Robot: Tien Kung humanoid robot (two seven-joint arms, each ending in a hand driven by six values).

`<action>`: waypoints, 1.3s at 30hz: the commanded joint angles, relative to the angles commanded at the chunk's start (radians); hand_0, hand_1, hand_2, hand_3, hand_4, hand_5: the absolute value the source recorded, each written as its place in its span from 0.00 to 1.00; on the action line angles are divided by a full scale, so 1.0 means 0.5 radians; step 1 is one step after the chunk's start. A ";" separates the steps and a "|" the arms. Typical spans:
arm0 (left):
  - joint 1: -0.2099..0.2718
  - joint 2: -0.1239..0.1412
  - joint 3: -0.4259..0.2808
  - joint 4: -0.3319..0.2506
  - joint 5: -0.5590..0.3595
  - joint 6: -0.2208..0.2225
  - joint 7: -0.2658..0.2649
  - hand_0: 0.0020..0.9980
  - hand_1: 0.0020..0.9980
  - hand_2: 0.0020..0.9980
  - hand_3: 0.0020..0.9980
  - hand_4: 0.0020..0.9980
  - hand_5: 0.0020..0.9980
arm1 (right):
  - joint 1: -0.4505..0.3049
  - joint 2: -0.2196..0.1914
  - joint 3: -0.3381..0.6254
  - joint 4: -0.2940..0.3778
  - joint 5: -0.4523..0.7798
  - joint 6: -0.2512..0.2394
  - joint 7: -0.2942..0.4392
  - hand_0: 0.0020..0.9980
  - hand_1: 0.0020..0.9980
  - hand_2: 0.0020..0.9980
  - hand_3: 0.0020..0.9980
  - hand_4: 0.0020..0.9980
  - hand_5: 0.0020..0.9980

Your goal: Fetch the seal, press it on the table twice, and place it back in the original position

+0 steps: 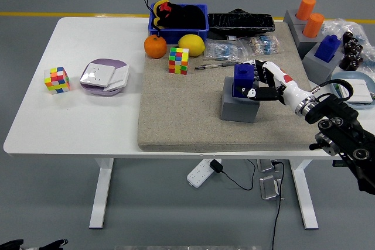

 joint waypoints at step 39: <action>0.001 -0.005 0.007 0.001 -0.008 -0.003 -0.003 0.82 0.79 0.77 0.80 0.69 0.42 | 0.002 0.006 -0.008 -0.018 -0.014 0.035 0.001 0.58 0.47 0.49 0.52 0.74 0.00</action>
